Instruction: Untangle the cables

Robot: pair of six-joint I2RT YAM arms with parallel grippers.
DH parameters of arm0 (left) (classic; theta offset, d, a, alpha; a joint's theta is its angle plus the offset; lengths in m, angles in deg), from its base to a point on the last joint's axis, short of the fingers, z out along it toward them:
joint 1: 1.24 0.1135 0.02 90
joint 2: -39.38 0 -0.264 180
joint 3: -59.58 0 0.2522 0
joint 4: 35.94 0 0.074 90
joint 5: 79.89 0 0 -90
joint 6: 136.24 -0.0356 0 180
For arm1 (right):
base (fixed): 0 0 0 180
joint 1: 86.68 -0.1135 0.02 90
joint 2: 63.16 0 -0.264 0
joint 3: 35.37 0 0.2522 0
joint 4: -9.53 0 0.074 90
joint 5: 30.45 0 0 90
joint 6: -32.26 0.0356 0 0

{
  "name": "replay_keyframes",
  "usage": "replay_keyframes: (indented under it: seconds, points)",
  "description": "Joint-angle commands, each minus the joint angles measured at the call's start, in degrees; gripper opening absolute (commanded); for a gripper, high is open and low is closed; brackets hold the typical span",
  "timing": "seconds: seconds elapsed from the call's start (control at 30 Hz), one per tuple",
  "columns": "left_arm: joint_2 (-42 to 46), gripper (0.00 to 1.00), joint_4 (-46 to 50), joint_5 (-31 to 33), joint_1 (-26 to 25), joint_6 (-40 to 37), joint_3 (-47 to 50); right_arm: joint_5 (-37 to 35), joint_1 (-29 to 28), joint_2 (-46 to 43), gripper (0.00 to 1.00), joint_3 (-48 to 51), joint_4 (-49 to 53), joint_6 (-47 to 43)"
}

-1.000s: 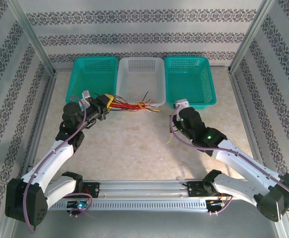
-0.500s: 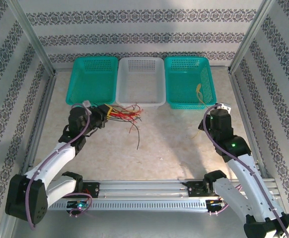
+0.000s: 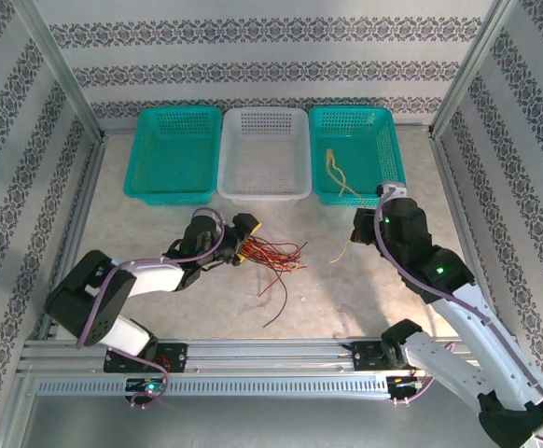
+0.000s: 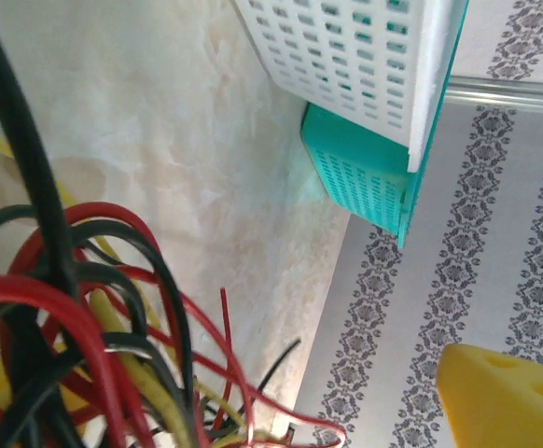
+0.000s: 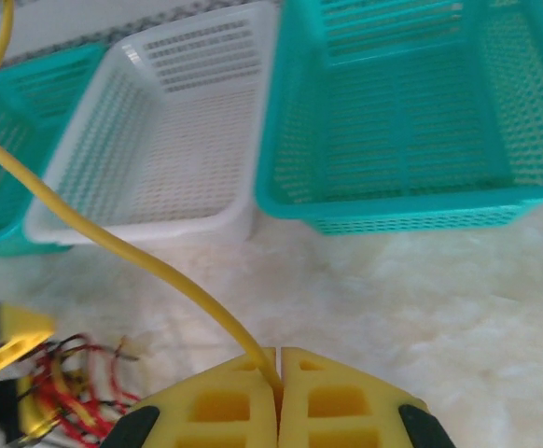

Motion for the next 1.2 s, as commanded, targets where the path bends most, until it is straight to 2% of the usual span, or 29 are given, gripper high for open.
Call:
replay_keyframes:
  seconds: [0.0,0.1,0.17,0.23,0.33,0.43,0.5,0.6,0.7,0.77,0.83,0.93,1.03,1.17]
  points:
    - [-0.86,1.00,-11.86,-4.33,-0.62,0.50,-1.29,2.43,-3.40,2.20,0.00,-3.55,-1.63,-1.76]
    - [3.78,1.00,-7.92,-2.32,0.00,-3.03,0.72,3.57,-4.92,4.29,0.00,-5.11,-2.54,-1.43]
    - [9.63,1.00,2.06,-0.90,0.29,-9.29,0.15,4.44,-5.32,5.36,0.00,-5.77,-3.31,-0.99]
    - [16.71,1.00,17.11,2.24,-0.10,-18.87,-2.95,5.25,-5.71,6.36,0.00,-6.26,-4.12,-0.62]
    - [24.67,1.00,39.83,12.06,-2.06,-34.90,-10.02,6.08,-6.13,7.55,0.00,-7.17,-4.75,-0.37]
    - [28.25,1.00,53.09,20.48,-2.09,-42.23,-15.41,7.19,-6.46,8.32,0.00,-7.47,-5.77,0.15]
    - [30.40,1.00,55.36,21.44,-2.00,-45.78,-18.16,7.95,-6.91,8.76,0.00,-7.64,-6.44,0.64]
    - [33.85,0.94,53.14,19.27,-1.91,-48.07,-21.77,9.37,-7.56,9.37,0.00,-7.98,-7.05,1.46]
    - [34.94,0.79,40.63,7.39,-1.73,-46.53,-22.73,13.45,-7.89,10.17,0.00,-8.26,-9.01,3.23]
    - [32.86,0.74,31.67,-1.97,-1.74,-43.18,-23.85,16.65,-8.31,10.54,0.00,-8.08,-11.16,4.48]
    - [30.52,0.70,24.78,-7.22,-1.67,-39.00,-25.03,18.72,-9.03,10.76,0.00,-7.85,-13.46,5.63]
    - [28.11,0.67,18.34,-9.36,-1.02,-35.33,-25.27,20.86,-9.94,11.37,0.00,-7.60,-15.98,7.08]
    - [25.91,0.60,13.46,-11.19,-0.09,-31.80,-25.23,23.06,-11.00,12.04,0.00,-7.29,-18.19,7.97]
    - [24.02,0.55,9.80,-12.03,1.69,-28.60,-24.68,26.24,-12.13,12.48,0.00,-6.46,-21.43,9.34]
